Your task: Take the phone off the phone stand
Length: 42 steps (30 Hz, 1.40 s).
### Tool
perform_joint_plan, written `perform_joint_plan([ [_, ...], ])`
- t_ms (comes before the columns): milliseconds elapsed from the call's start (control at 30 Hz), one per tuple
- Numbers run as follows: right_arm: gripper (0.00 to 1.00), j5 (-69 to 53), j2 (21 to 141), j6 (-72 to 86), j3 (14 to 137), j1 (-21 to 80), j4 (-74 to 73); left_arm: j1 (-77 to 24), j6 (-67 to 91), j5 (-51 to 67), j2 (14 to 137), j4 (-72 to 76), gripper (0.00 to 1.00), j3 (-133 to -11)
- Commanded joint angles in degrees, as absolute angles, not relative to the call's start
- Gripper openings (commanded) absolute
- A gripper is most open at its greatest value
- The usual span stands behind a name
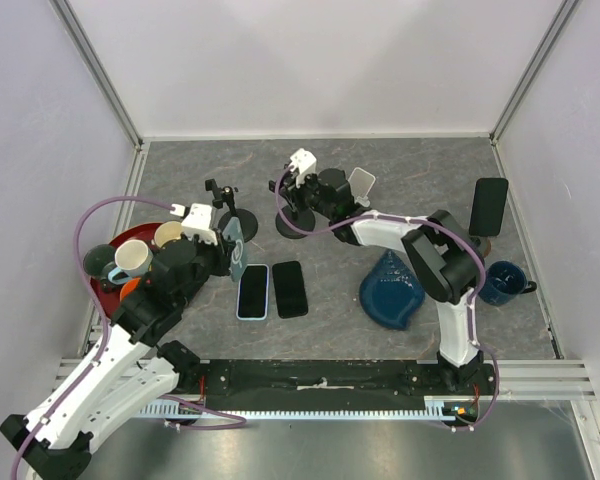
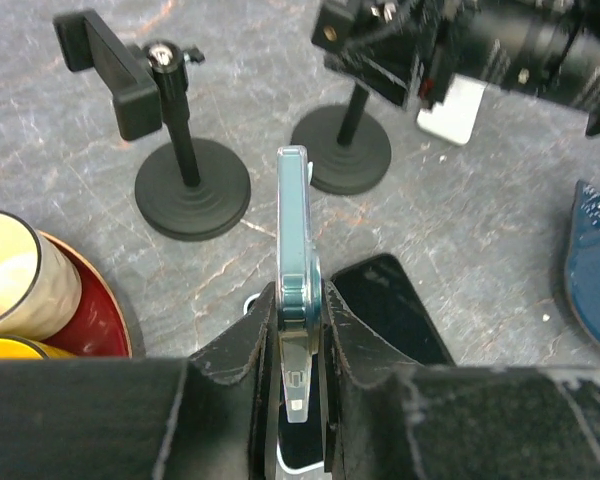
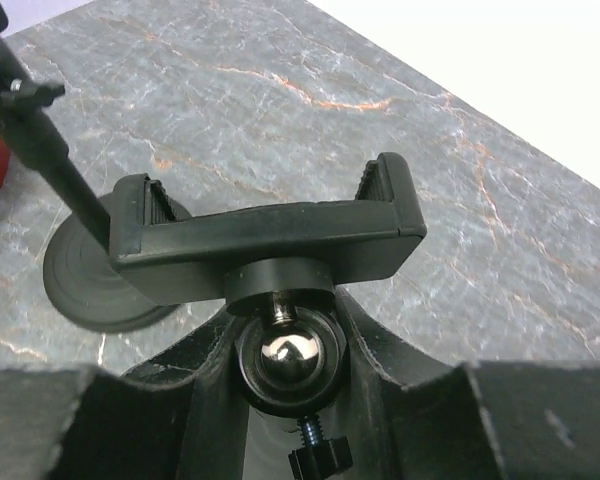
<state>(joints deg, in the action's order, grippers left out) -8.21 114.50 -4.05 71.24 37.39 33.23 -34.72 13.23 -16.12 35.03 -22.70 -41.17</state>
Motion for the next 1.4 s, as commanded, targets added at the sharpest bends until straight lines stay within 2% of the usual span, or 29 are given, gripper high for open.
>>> perform_joint_plan([
  [0, 0.00, -10.9, 119.3, -4.6, 79.4, 38.5, 32.1, -34.5, 14.9, -16.3, 35.7, -18.6, 0.02, -41.5],
  [133, 0.16, -10.2, 121.0, -5.8, 81.5, 39.1, 29.8, -34.5, 14.9, -16.1, 35.3, -18.6, 0.02, -41.2],
  [167, 0.29, -10.1, 120.9, -5.9, 81.4, 39.2, 29.6, -34.5, 15.0, -15.6, 35.4, -18.7, 0.02, -41.1],
  [233, 0.41, -9.8, 120.2, -5.9, 81.1, 39.3, 29.1, -34.5, 15.4, -15.0, 35.5, -18.6, 0.02, -41.1],
  [267, 0.54, -9.8, 119.7, -5.9, 80.6, 39.3, 29.0, -34.5, 15.6, -14.6, 35.6, -18.6, 0.02, -41.3],
  [300, 0.61, -9.4, 118.3, -5.7, 80.2, 39.2, 28.9, -34.5, 16.0, -14.5, 35.9, -18.6, 0.02, -41.4],
  [333, 0.72, -9.2, 117.4, -5.6, 79.4, 39.2, 28.8, -34.5, 16.4, -14.3, 35.9, -18.6, 0.02, -41.5],
  [433, 0.83, -9.0, 113.5, -5.6, 78.7, 39.2, 27.2, -34.5, 18.0, -14.1, 36.4, -18.3, 0.02, -41.9],
  [633, 0.92, -7.3, 102.1, -6.0, 75.9, 39.3, 20.6, -34.5, 23.9, -15.2, 36.7, -18.2, 0.02, -43.3],
  [800, 0.93, -3.9, 90.1, -8.1, 70.7, 41.0, 12.5, -34.5, 31.5, -18.6, 36.7, -17.3, 0.02, -44.0],
  [1000, 0.94, 3.7, 78.9, -9.4, 59.2, 51.6, 11.6, -34.5, 44.4, -25.7, 38.5, -18.5, 0.02, -45.2],
  [1167, 0.94, 13.5, 76.4, -12.1, 53.2, 61.6, 14.1, -34.5, 52.6, -25.3, 40.6, -22.0, 0.02, -47.5],
  [1367, 0.94, 25.1, 82.2, -15.3, 52.6, 71.4, 21.6, -34.5, 56.9, -22.6, 41.0, -22.0, 0.02, -47.1],
])
